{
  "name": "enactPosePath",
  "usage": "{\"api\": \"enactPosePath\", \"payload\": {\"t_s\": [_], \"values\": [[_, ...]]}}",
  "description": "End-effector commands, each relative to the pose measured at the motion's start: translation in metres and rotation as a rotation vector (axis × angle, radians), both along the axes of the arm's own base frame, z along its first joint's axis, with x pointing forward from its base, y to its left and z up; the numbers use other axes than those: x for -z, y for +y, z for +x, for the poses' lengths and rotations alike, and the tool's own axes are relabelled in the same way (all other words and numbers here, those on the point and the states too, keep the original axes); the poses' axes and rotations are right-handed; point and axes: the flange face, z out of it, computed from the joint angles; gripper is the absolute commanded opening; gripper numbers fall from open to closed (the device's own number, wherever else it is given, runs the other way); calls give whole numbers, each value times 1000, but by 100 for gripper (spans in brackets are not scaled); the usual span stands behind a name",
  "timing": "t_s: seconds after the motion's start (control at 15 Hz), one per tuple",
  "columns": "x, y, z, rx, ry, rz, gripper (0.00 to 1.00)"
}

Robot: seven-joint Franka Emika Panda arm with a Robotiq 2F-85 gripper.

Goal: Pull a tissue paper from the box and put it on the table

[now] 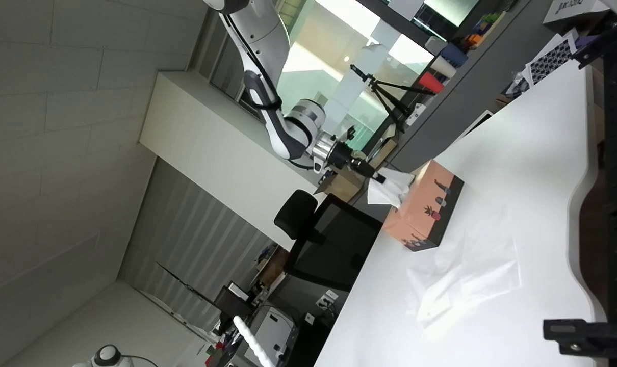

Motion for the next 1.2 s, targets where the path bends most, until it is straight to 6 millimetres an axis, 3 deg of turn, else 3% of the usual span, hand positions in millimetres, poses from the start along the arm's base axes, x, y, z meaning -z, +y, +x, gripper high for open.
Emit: {"api": "enactPosePath", "payload": {"t_s": [0.0, 0.27, 0.4, 0.6, 0.93, 1.13], "values": [[-49, -1, -21, 137, 26, 3, 0], [-108, 11, -57, 220, 9, 83, 0], [-133, 30, -78, 287, -62, 131, 0], [-154, 76, -106, 375, -169, 221, 0], [-148, 173, -159, 390, -377, 304, 0], [-113, 235, -189, 383, -464, 275, 0]]}}
